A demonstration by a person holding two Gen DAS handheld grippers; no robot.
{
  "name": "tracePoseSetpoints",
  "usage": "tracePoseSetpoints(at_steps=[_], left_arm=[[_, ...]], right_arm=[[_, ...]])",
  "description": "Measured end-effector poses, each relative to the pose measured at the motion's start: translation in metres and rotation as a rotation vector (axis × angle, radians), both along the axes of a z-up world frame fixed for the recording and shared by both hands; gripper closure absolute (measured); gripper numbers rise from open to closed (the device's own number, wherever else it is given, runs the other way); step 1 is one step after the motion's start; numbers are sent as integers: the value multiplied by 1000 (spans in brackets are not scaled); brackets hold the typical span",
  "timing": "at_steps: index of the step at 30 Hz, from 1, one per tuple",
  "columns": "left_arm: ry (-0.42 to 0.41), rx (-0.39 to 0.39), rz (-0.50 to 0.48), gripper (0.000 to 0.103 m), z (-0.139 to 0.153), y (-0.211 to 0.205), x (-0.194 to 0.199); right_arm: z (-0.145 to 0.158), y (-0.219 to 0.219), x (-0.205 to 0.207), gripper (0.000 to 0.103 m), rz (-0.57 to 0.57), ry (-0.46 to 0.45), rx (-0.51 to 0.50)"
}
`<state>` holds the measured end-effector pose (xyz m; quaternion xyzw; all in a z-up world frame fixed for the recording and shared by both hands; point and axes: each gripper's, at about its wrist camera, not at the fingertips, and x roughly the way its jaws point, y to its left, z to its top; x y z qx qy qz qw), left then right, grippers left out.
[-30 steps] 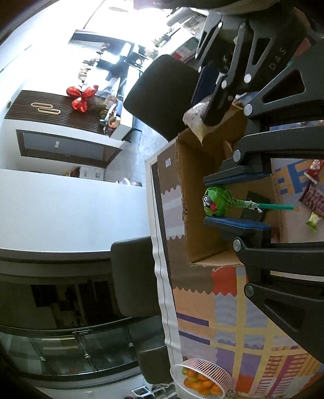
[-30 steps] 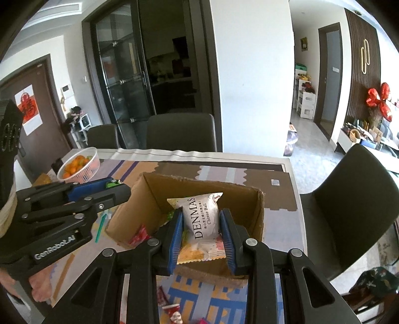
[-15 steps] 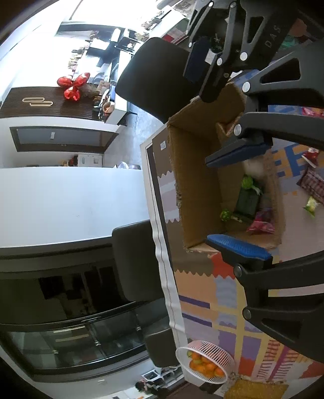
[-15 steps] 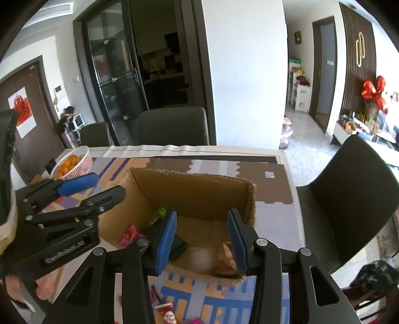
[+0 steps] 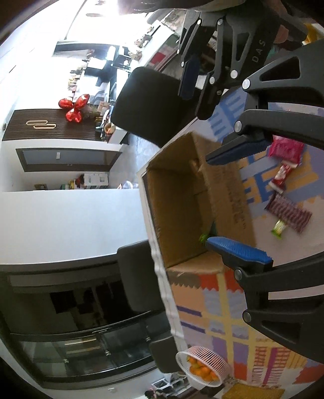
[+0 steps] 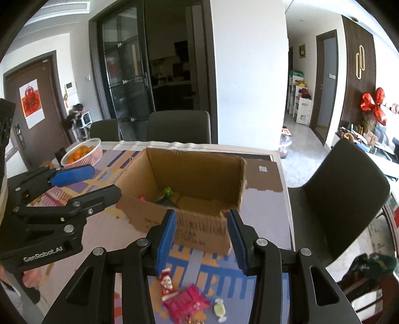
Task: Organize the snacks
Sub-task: 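Move both tools back over the remaining snacks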
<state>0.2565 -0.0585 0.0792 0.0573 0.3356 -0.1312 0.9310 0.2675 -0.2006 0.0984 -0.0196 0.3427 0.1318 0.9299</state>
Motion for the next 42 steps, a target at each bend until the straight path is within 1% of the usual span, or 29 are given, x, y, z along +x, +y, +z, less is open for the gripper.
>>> tracePoseSetpoints(at_steps=[5,11,13,22,26,32,42], left_arm=[[21,9,-9,44,-18,-9,-17],[82,-11,-13,44,-41,-15,-28],[110,-25,-12,44,-50,-16,-29],[207,-28,0,44,-92,-15,-37],[255,-36,6,44,-108,-14,-38],[299,-31,9,44,-128,-15,-38],[357,-30,22,44,-156,-21,-21]], right_arm=[[-8,-8,-19,60,-18,3,0],[-26,-16,-35,60,-25,32,-14],[-33,-18,-38,60,-30,46,-16],[-71,-27,-50,60,-36,125,-14],[-88,-26,-53,60,-35,159,-27],[-111,-27,-54,60,-35,213,-34],[-143,-34,-48,60,-47,300,-35]])
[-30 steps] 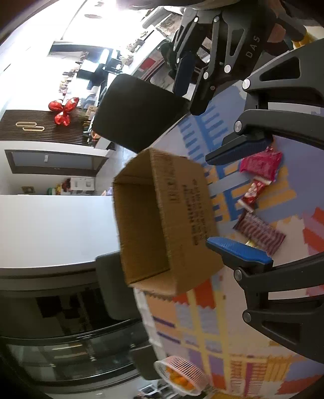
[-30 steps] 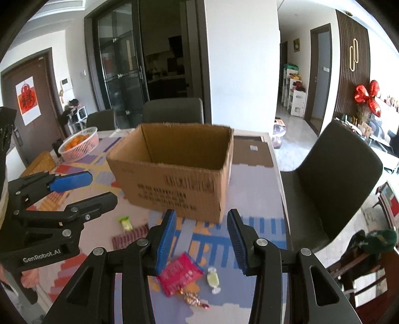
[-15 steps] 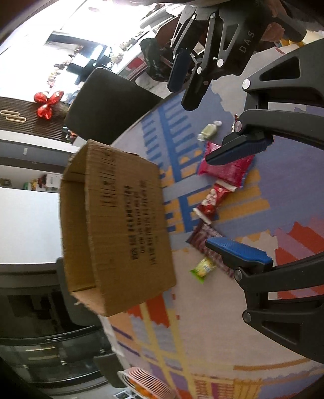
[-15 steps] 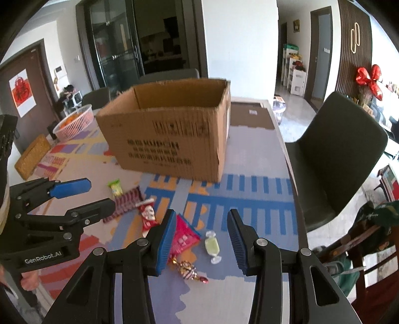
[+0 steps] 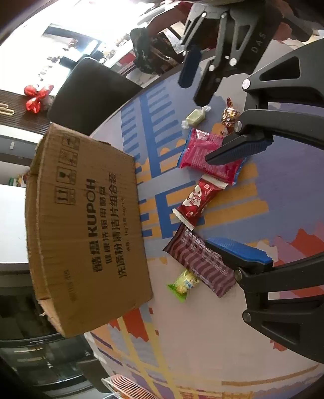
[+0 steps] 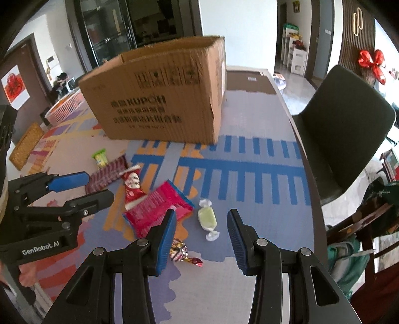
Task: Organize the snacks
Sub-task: 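Move both tools back over the remaining snacks, then grasp the red candy packet with left tool while right tool grasps white wrapped sweet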
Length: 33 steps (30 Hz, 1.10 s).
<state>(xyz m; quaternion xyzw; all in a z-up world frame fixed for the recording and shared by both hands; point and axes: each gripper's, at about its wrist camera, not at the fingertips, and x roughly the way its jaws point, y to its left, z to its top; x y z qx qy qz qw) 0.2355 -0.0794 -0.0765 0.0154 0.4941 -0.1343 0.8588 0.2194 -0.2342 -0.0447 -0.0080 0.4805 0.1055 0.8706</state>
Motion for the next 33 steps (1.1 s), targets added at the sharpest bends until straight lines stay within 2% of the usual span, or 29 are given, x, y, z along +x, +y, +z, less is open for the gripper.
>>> tracePoseSetpoints(at_steps=[9,22,25,27,29,33], left_arm=[[68,-48,45,44,-23,1,23],[115,-28,46,54,-42,-11,41],[114,-19,45,58,-43,-13,45],[112,-8,46,72,-43,-13,46],[110,9,45,80,-43,-12,49],[110,4,31,80,-41,-8,51]], right_arm=[[-21,0,11,60,-3,48,-9],[-37,1,22,64,4,77,-14],[-39,4,23,67,12,80,-13],[-41,6,25,70,19,81,-17],[-43,8,25,72,22,76,-26],[-43,12,28,82,22,68,-48]])
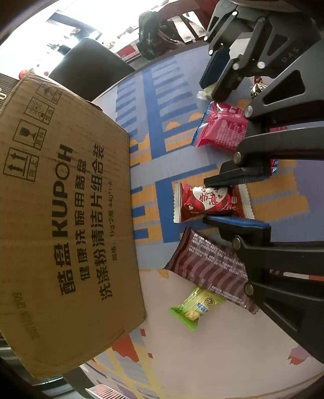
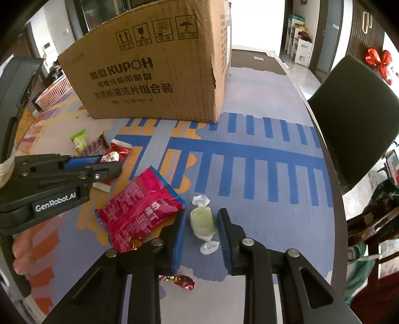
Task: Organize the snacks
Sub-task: 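Grasp the red candy packet with left tool while right tool grasps white wrapped sweet, then carry both snacks into the box and open both tools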
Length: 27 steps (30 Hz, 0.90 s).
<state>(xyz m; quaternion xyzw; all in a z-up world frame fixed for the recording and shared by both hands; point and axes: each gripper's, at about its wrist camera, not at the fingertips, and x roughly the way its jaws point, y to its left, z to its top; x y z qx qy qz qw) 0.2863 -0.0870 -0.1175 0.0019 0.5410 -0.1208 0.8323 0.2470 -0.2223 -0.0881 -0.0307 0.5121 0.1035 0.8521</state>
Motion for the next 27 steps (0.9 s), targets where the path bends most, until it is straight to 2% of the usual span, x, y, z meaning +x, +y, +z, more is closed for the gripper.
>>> tracePoseSetpoints(at_steps=[11,17,27], left_arm=[[-32,-2,-25,81,16,9,-18],[-77,-26,-30,81,40,16,-28],[-194,-68,-30,81,97,30,-43]], right_arm=[[9,-5,-2,83,-29,-26,19],[32,-3,-8,83,-22,-81,19],[83,12,-16,83,1,-186,60]])
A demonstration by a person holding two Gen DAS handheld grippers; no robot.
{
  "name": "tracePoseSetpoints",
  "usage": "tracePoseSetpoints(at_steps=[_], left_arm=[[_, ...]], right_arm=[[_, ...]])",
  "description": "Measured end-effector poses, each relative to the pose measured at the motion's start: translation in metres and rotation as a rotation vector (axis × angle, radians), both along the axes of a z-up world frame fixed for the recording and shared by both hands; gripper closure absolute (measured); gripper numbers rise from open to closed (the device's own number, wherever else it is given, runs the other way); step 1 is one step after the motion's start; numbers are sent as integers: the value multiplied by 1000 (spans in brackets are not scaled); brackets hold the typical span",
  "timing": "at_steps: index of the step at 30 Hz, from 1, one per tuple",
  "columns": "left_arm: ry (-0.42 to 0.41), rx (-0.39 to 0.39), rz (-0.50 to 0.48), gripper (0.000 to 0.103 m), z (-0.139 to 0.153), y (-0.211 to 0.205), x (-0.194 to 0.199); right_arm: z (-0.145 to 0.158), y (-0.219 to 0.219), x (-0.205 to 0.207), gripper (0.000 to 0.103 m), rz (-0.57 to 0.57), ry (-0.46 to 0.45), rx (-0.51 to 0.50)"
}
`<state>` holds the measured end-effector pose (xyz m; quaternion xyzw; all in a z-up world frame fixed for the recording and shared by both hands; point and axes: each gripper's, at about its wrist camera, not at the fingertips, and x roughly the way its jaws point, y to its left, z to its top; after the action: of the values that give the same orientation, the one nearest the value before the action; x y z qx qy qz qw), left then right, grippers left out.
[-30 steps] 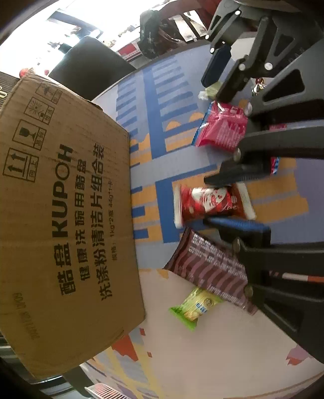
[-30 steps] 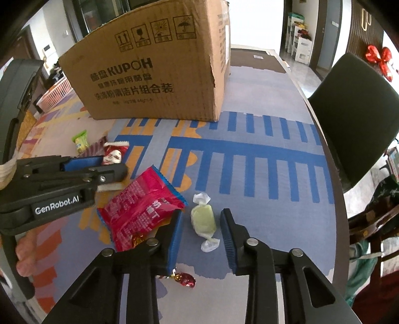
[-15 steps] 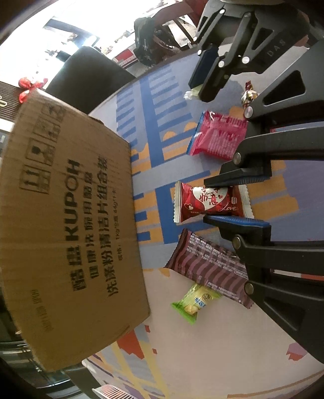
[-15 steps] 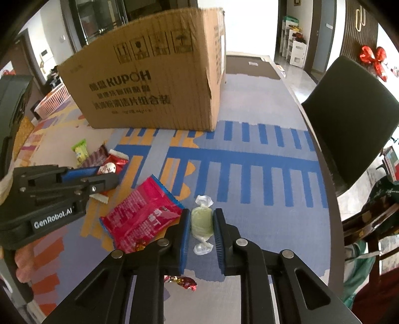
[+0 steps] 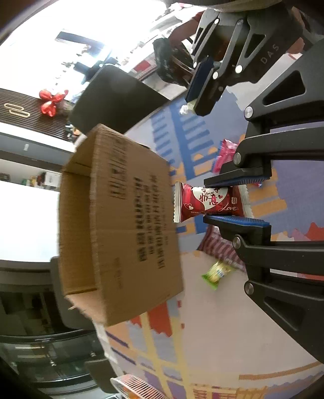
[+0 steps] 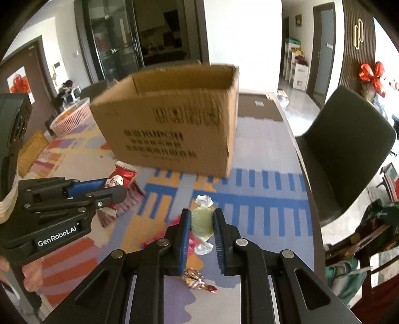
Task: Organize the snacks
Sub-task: 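Carry both snacks into the box and open both tools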
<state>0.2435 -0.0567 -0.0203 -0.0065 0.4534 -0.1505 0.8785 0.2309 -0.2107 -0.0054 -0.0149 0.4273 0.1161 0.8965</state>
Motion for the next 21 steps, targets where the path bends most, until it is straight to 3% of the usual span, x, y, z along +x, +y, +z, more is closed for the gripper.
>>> tracePoseSetpoints(at_steps=[21], left_arm=[[-193,-29,55,81,85,37,16]], right_arm=[[87,37,29,83,33,-176,62]])
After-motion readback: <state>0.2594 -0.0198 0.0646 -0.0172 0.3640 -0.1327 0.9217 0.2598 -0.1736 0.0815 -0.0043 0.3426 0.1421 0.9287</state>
